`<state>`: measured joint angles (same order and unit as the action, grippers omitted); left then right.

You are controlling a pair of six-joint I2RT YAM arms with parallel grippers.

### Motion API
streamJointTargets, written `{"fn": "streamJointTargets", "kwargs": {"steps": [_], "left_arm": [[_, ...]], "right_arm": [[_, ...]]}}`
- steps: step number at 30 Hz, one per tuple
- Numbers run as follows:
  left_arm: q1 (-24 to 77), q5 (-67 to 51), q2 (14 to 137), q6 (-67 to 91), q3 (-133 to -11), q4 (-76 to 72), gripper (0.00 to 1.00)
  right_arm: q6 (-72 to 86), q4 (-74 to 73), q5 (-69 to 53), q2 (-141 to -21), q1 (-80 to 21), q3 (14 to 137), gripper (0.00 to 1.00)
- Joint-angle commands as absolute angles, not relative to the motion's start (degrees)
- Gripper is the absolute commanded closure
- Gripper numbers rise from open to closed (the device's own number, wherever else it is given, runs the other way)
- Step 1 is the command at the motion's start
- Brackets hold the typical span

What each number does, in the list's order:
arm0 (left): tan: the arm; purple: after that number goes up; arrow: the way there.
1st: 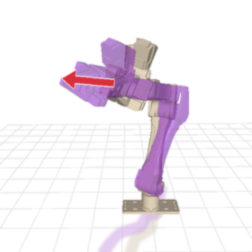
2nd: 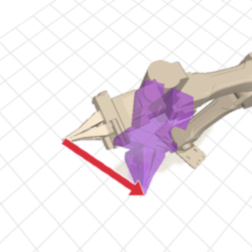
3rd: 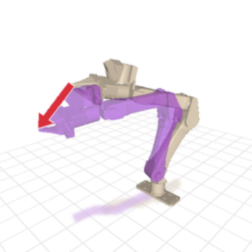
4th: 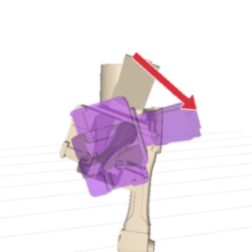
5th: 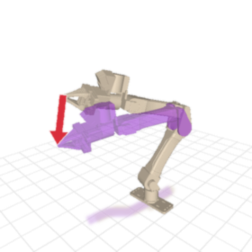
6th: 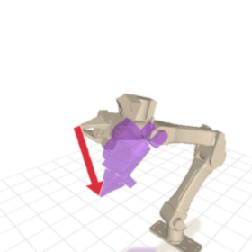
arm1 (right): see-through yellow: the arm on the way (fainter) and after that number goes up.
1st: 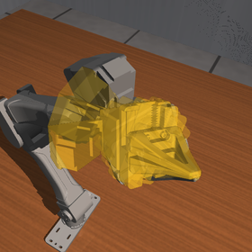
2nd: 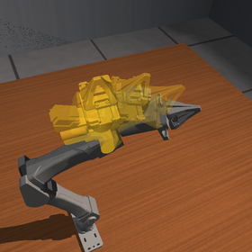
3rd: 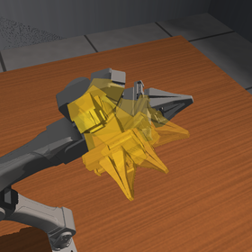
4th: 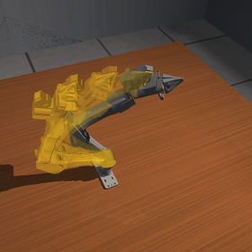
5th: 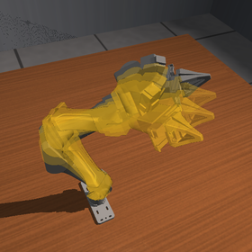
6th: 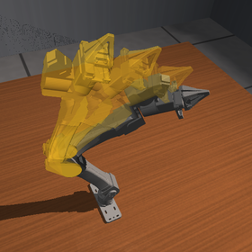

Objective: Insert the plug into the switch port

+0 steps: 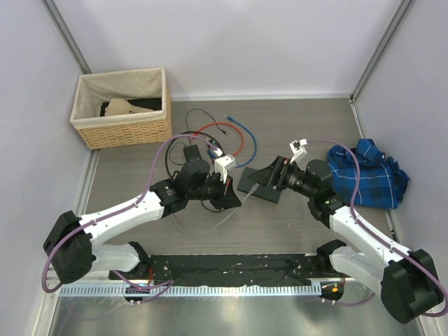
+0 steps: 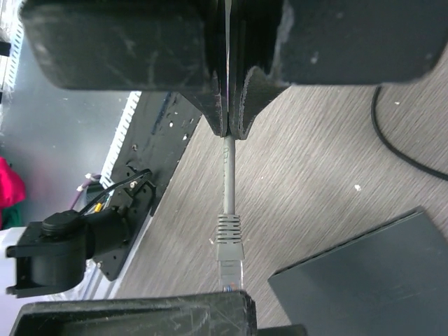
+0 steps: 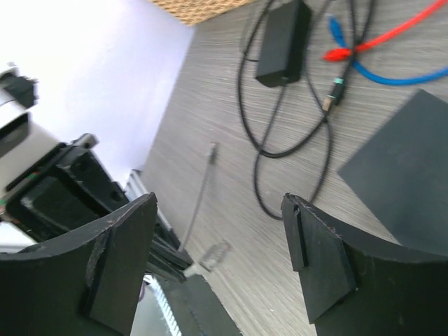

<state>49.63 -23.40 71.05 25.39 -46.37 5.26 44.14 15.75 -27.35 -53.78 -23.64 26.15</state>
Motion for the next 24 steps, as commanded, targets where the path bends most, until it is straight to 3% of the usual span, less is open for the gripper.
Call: {"fn": "streamJointTargets", "kwargs": {"steps": [1,8,11,12,16,19,24], "left_arm": [[49.5,-26.1,69.3,27.5,-48.0,0.1,1.0],[49.6,-28.4,70.9,30.5,-48.1,-6.7,1.0],[49.5,-29.3,71.8,31.2,-48.1,-7.6,1.0],[49.6,-29.4,72.0,31.4,-48.1,-7.7,1.0],[49.5,-28.4,72.1,31.3,-47.7,-7.7,1.0],[49.6,-25.2,71.2,29.5,-48.5,-4.9,0.92],[51.8,-13.9,66.5,23.1,-50.0,-0.2,0.6]], "right_arm": [[46.7,25.1,-31.8,-54.7,-24.3,27.9,0.21],[47.5,27.0,-32.3,-54.8,-24.5,26.8,0.45],[47.8,27.7,-32.1,-54.4,-24.6,26.4,0.61],[48.1,27.8,-32.0,-54.0,-24.6,26.3,0.72],[48.3,26.2,-30.6,-52.7,-24.8,26.6,0.99],[47.6,20.8,-26.2,-50.8,-25.8,27.9,0.99],[47.8,3.0,-10.9,-48.9,-29.3,33.7,0.99]]}}
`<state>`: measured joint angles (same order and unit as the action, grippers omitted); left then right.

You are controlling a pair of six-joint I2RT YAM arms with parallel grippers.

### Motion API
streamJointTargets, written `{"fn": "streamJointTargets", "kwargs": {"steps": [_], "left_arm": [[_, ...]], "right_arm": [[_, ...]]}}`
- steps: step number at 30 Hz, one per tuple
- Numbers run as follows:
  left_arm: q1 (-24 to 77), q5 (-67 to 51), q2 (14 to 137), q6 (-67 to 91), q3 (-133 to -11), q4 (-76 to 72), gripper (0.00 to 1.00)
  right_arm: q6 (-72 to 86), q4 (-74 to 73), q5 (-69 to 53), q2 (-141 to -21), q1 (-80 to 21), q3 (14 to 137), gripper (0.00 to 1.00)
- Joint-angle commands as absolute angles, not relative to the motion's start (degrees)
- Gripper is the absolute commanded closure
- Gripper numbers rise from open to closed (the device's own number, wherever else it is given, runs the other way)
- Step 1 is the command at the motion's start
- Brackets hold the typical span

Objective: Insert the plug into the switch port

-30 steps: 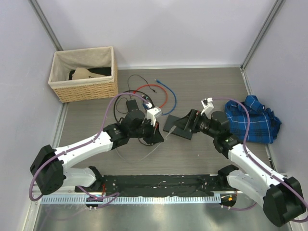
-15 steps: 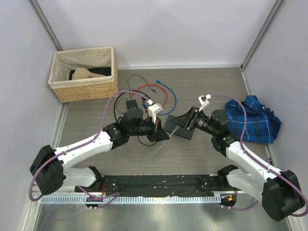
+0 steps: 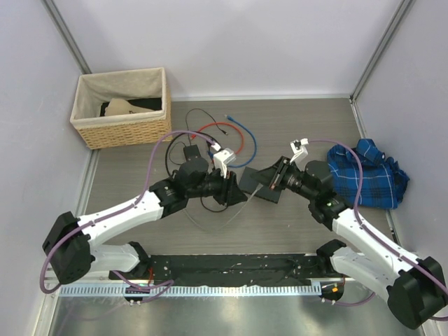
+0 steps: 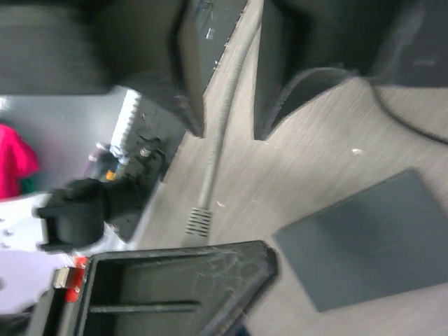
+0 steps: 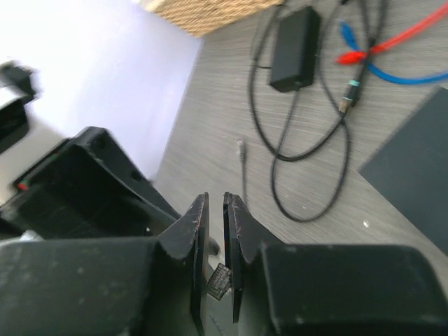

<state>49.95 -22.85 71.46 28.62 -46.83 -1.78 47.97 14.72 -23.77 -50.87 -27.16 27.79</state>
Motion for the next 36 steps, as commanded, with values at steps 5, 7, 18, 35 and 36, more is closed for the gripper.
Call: {"fn": "streamJointTargets", "kwargs": {"steps": [5,7,18,35,36], "left_arm": [[60.1,4.7,64.1,14.6,-51.2,2.3,0.39],[63.0,9.7,64.7,10.1,-51.2,1.8,0.37],[75.1,34.8,74.3,-1.5,-50.9,-3.5,0.36],[75.7,31.6,77.4,2.6,-49.7,-5.4,1.0],[75.1,29.5,76.6,3.9,-48.8,-4.4,1.0]], "right_arm": [[55.4,-11.3,-1.2,-51.3,-33.6,38.8,0.99],[57.6,-13.2,3.7,-52.1,-35.3,40.6,0.99],[65.6,-15.0,10.3,-55.4,-41.0,43.2,0.99],[64.3,-12.3,11.9,-54.3,-41.9,42.8,0.74],[62.1,-12.2,12.1,-53.9,-41.9,43.0,0.66]]}}
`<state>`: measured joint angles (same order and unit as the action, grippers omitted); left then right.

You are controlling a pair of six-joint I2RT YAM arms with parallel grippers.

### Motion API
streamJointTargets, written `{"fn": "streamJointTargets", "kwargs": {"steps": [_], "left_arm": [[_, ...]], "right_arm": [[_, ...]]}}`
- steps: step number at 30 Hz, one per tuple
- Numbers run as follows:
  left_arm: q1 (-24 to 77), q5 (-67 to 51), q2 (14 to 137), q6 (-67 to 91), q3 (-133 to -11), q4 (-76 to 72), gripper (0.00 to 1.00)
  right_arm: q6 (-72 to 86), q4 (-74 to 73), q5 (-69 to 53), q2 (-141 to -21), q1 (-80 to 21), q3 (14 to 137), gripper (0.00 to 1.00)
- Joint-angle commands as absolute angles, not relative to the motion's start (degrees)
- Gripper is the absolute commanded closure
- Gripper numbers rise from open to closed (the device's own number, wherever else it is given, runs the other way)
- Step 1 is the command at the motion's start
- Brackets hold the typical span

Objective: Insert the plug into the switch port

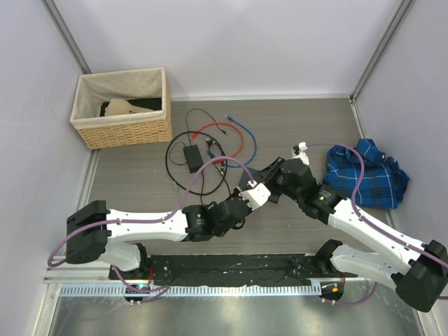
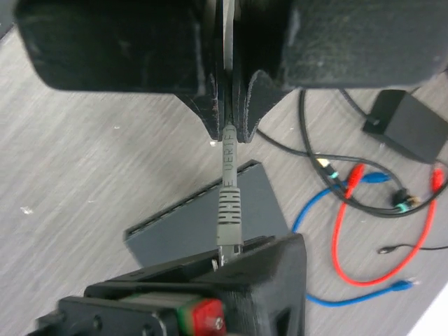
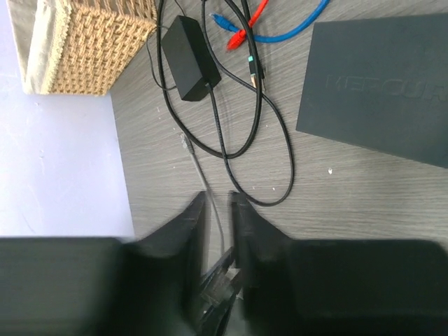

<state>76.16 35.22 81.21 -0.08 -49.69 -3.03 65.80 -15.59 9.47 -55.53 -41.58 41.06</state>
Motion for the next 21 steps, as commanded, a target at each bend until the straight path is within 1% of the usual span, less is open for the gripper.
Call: {"fn": "streamJointTargets", "kwargs": {"steps": [1,3,4,7,9,10,11,14,17,18,21], "left_arm": [[72.7,26.9,75.3,7.3,-48.3,-3.9,1.0],[69.8,18.6,71.8,10.7,-46.9,-2.9,1.0],[67.1,15.4,70.8,13.2,-45.6,-2.7,1.0],[62.3,5.2,67.2,16.0,-43.6,-2.8,1.0],[60.1,0.4,66.1,18.4,-43.3,-2.5,1.0],[58.2,-4.0,65.8,19.2,-43.2,-2.5,1.0],[57.3,-6.1,65.7,20.8,-42.9,-2.5,1.0],[54.5,-11.9,65.7,23.1,-42.2,-3.6,1.0],[53.0,-17.3,66.1,25.5,-41.7,-5.7,1.0],[52.6,-19.6,66.0,27.2,-41.2,-7.7,1.0],[52.1,-21.0,65.7,28.0,-41.0,-8.8,1.0]], "right_arm": [[60.7,-12.0,12.5,-53.4,-41.8,43.1,0.53],[56.1,-11.7,12.7,-51.8,-41.7,43.8,0.42],[54.1,-11.1,12.8,-51.2,-41.6,44.0,0.34],[46.6,-9.1,10.6,-49.6,-40.7,44.6,0.26],[43.3,-7.4,7.7,-48.8,-40.1,44.1,0.25],[40.5,-5.5,6.3,-48.1,-39.4,43.9,0.23],[38.9,-3.8,1.7,-47.7,-38.9,43.4,0.23],[34.8,2.5,-5.8,-47.2,-37.2,42.2,0.23],[34.3,8.5,-13.6,-48.2,-34.3,40.5,0.22],[35.4,12.4,-21.7,-50.0,-31.4,39.6,0.23],[37.6,17.9,-26.4,-52.6,-28.6,38.4,0.24]]}}
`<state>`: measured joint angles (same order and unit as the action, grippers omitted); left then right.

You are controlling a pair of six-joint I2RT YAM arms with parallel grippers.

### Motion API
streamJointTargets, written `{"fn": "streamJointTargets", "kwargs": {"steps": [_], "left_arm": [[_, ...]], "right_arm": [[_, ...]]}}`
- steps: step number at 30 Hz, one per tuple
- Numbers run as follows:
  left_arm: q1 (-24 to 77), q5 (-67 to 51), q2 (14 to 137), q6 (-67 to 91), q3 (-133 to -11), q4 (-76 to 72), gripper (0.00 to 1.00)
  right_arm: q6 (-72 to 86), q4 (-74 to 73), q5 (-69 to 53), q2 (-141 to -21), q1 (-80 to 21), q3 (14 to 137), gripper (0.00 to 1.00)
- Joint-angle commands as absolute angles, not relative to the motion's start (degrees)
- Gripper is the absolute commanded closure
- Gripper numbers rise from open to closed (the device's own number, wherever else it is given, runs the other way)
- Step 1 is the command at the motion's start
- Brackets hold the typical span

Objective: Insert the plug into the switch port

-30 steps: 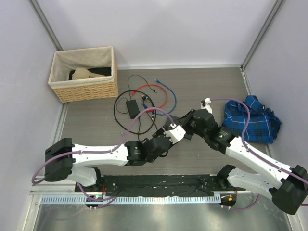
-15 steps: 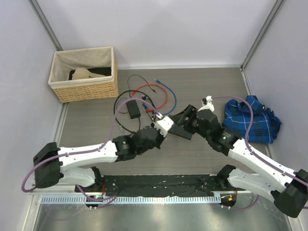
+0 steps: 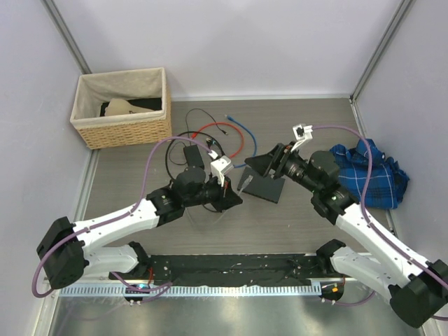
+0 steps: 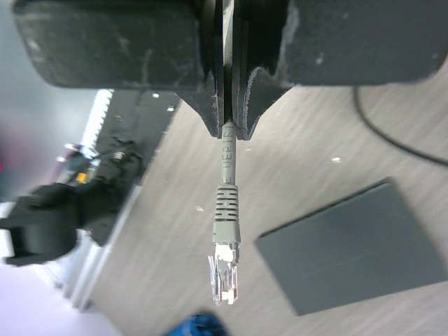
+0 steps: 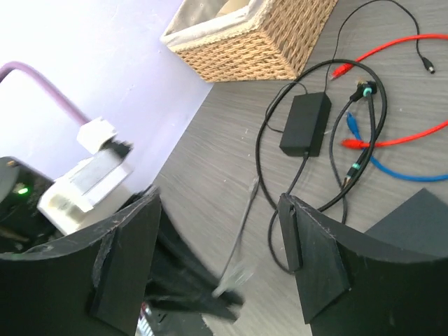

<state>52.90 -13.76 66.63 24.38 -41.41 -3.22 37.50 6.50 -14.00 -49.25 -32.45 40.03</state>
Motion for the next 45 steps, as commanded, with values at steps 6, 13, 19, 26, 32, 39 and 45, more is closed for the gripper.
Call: {"fn": "streamJointTargets", "kwargs": {"steps": [6,13,19,26,32,39,45], "left_arm": [[52.0,-21.4,65.1,29.7,-40.6,-10.5,1.0],[51.6,-20.8,65.5,32.0,-39.9,-13.8,1.0],[51.3,-22.1,65.7,32.3,-40.3,-14.4,1.0],[51.5,-18.0,64.9,30.1,-40.7,-10.5,0.83],[54.4,-2.6,59.5,21.6,-41.2,-3.9,0.46],[63.3,14.1,59.1,11.5,-41.4,-7.1,0.41],[66.2,18.0,63.5,5.8,-43.2,-10.2,0.43]], "right_arm": [[37.1,19.7,-33.0,-55.6,-28.6,37.3,0.28],[40.2,23.9,-35.7,-55.5,-28.6,32.8,0.39],[41.4,25.8,-35.6,-55.2,-28.5,31.2,0.66],[43.6,21.9,-30.3,-52.6,-29.3,32.3,0.99],[47.3,8.1,-13.7,-48.5,-33.1,34.8,0.99],[56.6,-5.8,-0.7,-47.7,-38.3,37.6,0.99],[61.2,-11.5,6.1,-49.0,-41.0,40.2,0.99]]}}
